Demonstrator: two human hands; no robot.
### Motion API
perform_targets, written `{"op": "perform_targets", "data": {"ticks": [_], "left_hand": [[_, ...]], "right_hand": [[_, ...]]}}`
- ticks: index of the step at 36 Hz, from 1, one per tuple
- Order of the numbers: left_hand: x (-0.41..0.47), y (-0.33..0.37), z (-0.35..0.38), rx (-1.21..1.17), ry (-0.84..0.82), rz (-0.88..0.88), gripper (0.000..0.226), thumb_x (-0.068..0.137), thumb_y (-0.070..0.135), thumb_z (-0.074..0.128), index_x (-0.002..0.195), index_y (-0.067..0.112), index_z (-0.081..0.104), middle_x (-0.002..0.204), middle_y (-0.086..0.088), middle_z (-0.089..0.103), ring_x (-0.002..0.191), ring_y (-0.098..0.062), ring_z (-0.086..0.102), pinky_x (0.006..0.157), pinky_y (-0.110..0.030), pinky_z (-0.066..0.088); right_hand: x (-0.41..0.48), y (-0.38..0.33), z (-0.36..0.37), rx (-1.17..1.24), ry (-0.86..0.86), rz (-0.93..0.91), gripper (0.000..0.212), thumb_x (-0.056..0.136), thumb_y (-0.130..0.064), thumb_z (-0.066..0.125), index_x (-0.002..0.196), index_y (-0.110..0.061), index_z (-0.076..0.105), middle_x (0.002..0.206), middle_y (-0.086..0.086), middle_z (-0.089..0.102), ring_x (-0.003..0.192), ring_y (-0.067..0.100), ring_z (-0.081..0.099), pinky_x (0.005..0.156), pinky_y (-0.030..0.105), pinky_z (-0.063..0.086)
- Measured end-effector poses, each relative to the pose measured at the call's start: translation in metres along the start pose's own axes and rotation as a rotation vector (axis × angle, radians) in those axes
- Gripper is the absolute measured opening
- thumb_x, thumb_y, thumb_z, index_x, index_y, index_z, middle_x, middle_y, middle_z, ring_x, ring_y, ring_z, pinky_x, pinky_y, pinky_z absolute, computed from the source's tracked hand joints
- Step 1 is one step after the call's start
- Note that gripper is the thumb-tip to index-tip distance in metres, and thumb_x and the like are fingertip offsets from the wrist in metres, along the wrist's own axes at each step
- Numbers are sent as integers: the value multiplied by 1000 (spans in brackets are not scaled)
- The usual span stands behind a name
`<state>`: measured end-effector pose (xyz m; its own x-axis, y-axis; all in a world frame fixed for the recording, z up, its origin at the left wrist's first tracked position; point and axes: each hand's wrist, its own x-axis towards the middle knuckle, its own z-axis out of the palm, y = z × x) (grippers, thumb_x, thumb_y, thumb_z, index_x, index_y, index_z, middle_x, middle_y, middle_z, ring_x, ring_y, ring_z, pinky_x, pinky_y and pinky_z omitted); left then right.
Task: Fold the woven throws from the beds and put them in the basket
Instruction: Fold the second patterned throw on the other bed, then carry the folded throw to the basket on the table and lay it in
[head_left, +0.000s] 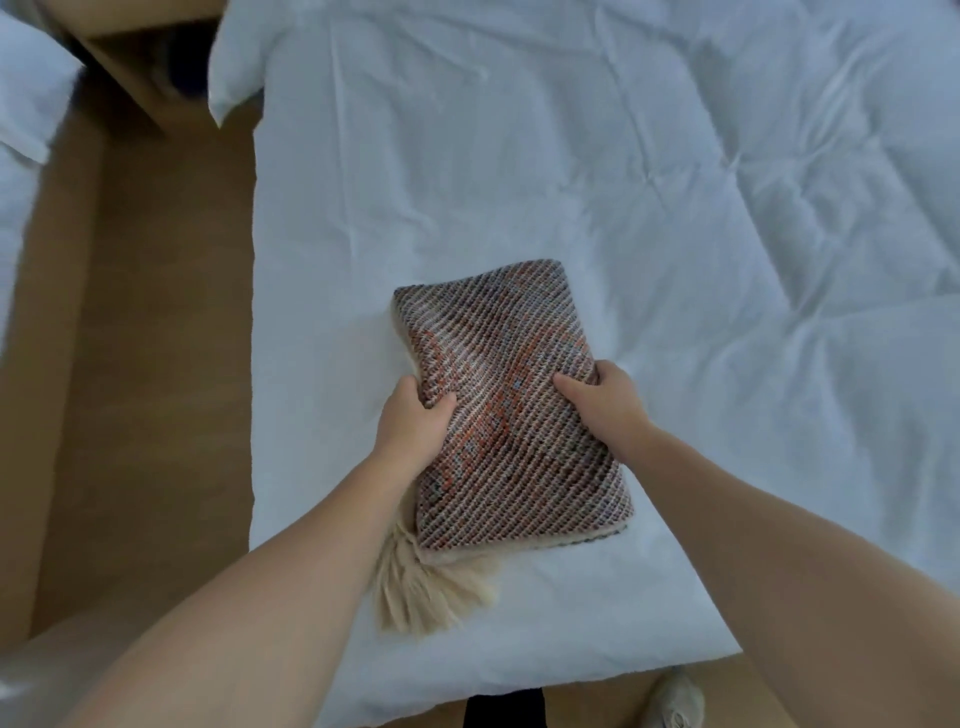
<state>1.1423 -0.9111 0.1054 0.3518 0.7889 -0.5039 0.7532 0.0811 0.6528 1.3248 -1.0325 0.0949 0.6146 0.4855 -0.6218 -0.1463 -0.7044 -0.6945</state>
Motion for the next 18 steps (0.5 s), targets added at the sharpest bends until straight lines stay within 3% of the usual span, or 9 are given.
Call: {"op": "perform_targets", "data": {"ticks": [8, 14, 18], "left_hand": [[-46, 137, -21, 61, -91, 274, 21, 92, 33, 56, 106, 23, 44, 94, 8, 53, 86, -15, 54, 76, -30, 41], [-101, 266, -9, 57, -196, 579, 18, 92, 32, 57, 103, 21, 48, 89, 11, 55, 78, -4, 54, 67, -28, 42], [-156, 349, 15, 11, -332, 786, 18, 92, 31, 58, 104, 19, 51, 93, 8, 60, 84, -10, 59, 73, -31, 47]], "right_hand": [[-74, -66, -107, 85, 192, -47, 30, 85, -40, 67, 104, -17, 60, 96, 2, 68, 88, 22, 66, 88, 44, 54], [-159, -95, -219, 187, 469, -137, 33, 87, -37, 67, 110, -14, 60, 101, 3, 67, 89, 19, 63, 84, 34, 49], [-227, -95, -300, 306, 631, -177, 29, 85, -32, 69, 106, -14, 60, 99, 2, 67, 90, 19, 64, 85, 37, 52]]}}
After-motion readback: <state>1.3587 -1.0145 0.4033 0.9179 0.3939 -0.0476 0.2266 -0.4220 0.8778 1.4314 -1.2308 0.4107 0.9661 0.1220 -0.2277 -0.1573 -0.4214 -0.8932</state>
